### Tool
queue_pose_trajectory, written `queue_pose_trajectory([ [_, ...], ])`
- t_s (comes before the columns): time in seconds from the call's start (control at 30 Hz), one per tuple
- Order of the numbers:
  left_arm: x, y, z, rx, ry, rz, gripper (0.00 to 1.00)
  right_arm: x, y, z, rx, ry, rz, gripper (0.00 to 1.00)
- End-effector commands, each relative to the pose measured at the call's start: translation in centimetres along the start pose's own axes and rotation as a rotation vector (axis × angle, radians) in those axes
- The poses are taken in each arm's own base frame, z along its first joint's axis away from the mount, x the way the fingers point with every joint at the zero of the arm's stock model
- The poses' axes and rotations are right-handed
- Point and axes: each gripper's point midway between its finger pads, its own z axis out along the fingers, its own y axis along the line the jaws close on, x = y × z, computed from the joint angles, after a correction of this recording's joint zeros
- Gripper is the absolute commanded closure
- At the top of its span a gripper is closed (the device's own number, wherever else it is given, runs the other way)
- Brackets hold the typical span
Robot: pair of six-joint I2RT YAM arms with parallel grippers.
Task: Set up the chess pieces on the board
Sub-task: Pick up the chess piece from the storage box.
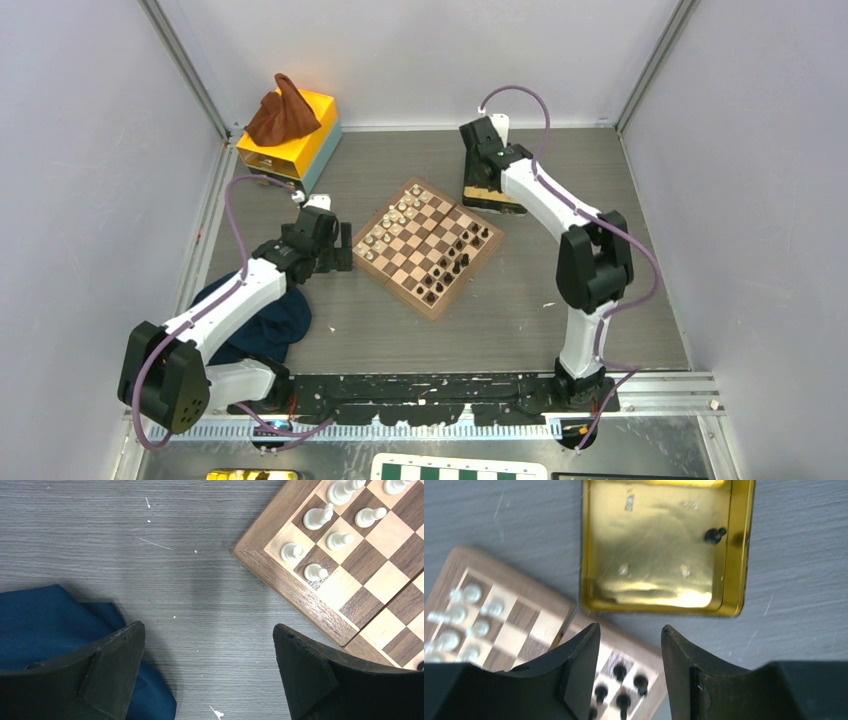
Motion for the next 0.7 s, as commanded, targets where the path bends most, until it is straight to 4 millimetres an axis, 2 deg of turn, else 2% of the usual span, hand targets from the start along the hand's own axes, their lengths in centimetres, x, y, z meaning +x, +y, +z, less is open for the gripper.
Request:
queue_pose_trajectory([
  [0.0, -3.1, 0.0, -1.2, 0.001, -0.103, -0.027, 0.00, -4.4, -2.0, 2.8, 0.047, -0.068, 0.065, 0.46],
  [0.1, -3.1, 0.0, -1.2, -0.003, -0.103, -0.022, 0.00, -4.9, -3.8, 5.3, 0.090, -0.058, 0.102, 0.46],
  [0.27, -3.1, 0.0, -1.0, -0.005, -0.097, -0.013, 0.00, -5.2, -6.5, 8.2, 0.136, -0.045, 0.159, 0.46],
  [0.4, -3.0, -0.1, -0.9, -0.002, -0.091, -0.009, 0.00, -5.1, -8.0, 9.5, 0.160, -0.030, 0.180, 0.46],
  [0.67, -3.0, -0.2, -0.6, -0.003, -0.088, -0.007, 0.00, -4.5, -8.9, 11.4, 0.181, -0.001, 0.183, 0.46],
])
